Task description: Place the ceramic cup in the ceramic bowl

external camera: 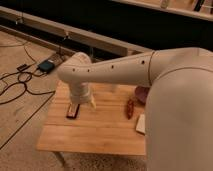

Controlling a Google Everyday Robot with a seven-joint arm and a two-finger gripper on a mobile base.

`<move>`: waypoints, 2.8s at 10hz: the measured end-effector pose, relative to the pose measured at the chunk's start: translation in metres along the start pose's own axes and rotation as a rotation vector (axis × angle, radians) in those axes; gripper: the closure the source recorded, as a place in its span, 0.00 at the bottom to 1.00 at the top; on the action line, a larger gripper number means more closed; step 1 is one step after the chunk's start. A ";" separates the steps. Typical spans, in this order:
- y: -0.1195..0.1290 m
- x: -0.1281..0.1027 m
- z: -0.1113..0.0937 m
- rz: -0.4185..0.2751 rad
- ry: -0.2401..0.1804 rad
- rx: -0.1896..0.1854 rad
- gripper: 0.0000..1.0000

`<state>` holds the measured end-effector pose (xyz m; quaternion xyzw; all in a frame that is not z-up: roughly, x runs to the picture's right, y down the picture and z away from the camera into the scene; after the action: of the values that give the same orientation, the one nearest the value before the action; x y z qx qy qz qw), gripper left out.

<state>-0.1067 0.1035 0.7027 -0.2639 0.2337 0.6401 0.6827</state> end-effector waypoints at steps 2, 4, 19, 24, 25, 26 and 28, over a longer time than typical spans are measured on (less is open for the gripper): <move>0.000 0.000 0.000 0.000 0.000 0.000 0.35; 0.000 0.000 0.000 0.000 0.000 0.000 0.35; 0.000 0.000 0.000 0.000 0.000 0.000 0.35; -0.006 -0.008 0.001 -0.082 0.002 0.011 0.35; -0.015 -0.018 0.000 -0.126 -0.004 0.030 0.35; -0.030 -0.033 -0.001 -0.180 -0.014 0.063 0.35; -0.051 -0.061 -0.003 -0.275 -0.036 0.104 0.35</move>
<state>-0.0607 0.0534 0.7440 -0.2461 0.2157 0.5324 0.7807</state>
